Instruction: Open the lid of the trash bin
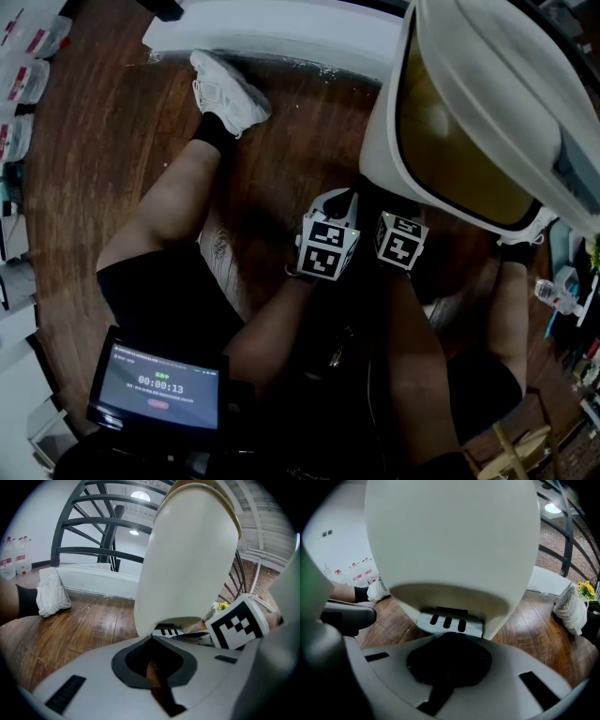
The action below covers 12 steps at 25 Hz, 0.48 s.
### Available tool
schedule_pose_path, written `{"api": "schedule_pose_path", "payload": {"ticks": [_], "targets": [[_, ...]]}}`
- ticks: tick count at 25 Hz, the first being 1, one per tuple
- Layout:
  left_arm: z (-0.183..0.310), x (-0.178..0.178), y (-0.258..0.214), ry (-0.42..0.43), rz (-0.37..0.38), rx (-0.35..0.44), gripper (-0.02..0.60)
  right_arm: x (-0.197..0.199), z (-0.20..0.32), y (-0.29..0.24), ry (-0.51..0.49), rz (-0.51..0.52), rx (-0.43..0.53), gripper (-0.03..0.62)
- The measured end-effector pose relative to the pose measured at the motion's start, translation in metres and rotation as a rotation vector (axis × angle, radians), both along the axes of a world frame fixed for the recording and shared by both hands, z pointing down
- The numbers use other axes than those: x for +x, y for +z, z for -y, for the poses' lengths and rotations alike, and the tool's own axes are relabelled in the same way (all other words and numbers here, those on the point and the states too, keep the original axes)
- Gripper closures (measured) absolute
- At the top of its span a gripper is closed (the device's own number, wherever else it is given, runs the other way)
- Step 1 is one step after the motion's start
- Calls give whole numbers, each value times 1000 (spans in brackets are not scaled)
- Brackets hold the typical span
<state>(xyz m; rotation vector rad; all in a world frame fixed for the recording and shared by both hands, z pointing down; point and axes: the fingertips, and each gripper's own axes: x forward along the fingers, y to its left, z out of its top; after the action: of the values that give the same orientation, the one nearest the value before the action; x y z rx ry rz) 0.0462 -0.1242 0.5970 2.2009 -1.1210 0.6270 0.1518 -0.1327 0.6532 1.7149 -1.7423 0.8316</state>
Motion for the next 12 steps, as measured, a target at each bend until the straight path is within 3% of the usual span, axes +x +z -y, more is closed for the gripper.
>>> {"api": "schedule_pose_path", "payload": {"ticks": [12], "targets": [[1,-2,-6,3,-13,10,583,-3,1,-6,-17,-10,17,589]]}}
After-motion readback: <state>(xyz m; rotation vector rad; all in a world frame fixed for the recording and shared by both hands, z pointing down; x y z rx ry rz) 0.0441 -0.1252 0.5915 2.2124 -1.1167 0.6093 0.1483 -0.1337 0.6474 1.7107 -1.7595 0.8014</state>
